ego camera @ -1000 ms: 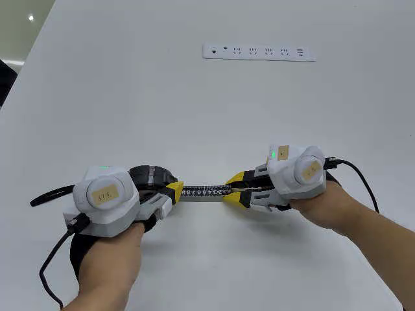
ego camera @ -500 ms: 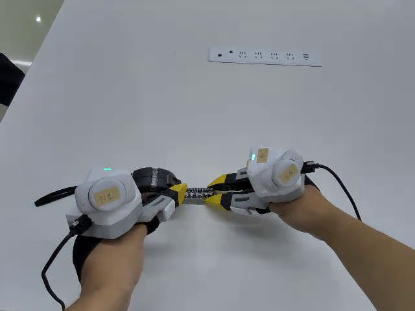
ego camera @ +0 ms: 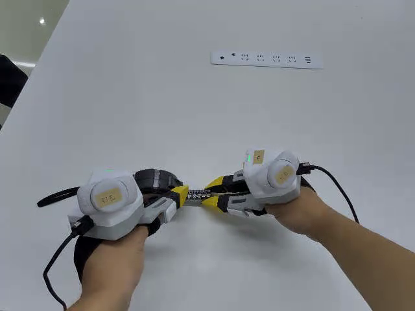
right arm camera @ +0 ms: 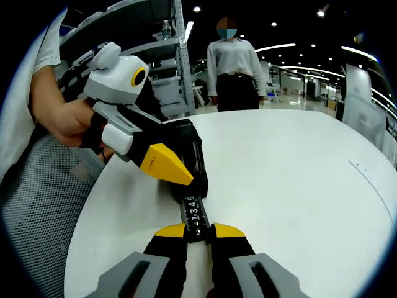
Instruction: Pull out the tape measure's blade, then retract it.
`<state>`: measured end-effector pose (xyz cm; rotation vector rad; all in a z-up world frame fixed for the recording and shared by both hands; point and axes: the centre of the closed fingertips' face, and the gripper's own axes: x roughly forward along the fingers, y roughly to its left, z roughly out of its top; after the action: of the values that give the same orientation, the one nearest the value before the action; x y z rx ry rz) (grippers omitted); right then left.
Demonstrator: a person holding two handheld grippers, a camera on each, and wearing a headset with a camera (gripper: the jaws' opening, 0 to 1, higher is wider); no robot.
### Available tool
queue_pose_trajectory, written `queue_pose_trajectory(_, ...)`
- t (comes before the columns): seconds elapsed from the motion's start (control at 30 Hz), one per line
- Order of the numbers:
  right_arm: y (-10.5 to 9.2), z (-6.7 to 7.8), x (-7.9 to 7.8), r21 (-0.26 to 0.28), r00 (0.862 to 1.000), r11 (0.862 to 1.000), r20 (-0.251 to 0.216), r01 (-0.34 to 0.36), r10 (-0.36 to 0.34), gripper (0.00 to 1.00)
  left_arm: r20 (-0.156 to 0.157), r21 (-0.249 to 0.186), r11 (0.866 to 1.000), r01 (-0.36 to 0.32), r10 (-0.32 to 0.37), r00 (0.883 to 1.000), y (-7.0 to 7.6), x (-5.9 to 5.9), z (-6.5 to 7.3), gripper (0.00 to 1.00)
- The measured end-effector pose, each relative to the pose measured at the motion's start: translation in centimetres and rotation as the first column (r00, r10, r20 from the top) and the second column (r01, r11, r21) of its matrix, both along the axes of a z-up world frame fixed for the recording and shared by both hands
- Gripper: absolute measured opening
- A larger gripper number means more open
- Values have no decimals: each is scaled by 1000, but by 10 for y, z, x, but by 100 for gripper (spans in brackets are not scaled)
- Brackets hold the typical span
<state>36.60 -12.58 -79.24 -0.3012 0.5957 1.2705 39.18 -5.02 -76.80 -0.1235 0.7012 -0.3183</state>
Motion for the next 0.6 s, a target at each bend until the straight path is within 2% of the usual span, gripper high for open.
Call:
queue_pose_trajectory(0.23,6,1,0,12,1000,1000,-15,12,-12,11,-4,-3,1000,5,-5,1000,0,0,0,59)
queue_pose_trajectory(0.6,20,2,3,33,1000,999,-12,21,-20,11,-4,-11,1000,5,-5,1000,2,1,0,59)
